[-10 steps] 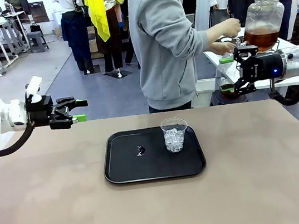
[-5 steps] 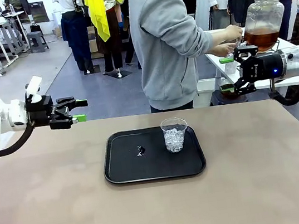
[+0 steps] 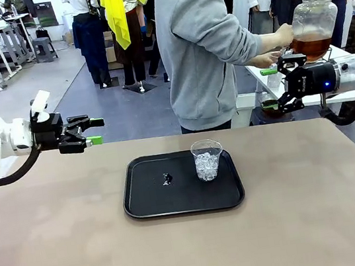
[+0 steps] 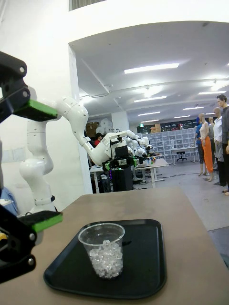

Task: Pour the drink into the iced cup.
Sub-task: Pick up the iced cup indicated by the human and present it to them.

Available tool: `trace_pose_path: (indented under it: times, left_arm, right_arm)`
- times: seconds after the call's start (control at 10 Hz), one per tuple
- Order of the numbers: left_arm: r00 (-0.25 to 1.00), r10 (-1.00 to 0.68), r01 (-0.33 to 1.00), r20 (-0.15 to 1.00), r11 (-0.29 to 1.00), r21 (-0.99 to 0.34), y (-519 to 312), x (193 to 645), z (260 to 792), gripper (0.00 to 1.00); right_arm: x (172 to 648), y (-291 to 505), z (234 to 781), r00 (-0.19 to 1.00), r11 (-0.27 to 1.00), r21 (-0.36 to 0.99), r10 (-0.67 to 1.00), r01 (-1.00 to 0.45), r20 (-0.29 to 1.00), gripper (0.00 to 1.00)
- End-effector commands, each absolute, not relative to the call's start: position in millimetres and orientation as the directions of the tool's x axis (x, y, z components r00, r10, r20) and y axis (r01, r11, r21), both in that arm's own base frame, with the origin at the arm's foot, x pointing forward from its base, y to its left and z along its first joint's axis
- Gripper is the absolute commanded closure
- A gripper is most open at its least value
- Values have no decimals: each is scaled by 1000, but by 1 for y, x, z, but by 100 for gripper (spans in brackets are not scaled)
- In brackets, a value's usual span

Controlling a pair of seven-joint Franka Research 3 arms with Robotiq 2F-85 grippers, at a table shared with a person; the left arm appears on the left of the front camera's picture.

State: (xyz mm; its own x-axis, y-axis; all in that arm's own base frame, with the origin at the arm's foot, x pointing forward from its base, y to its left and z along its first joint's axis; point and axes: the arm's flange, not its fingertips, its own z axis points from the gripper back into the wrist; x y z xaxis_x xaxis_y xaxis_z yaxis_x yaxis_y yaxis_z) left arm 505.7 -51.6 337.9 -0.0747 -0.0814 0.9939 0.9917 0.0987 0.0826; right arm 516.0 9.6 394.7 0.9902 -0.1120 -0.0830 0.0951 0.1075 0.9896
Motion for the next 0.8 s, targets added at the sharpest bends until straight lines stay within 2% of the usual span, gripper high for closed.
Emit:
trace_pose_path:
  times: [0.0,0.7]
  left_arm:
    - [-77,-91,992,993,95,86,-52,505,339,0]
    - [-77,-91,992,993,95,86,-52,505,339,0]
  right_arm:
    - [516,10,396,991,108,990,-112,90,-78,0]
    - [516,10,396,991,108,990,-112,90,-78,0]
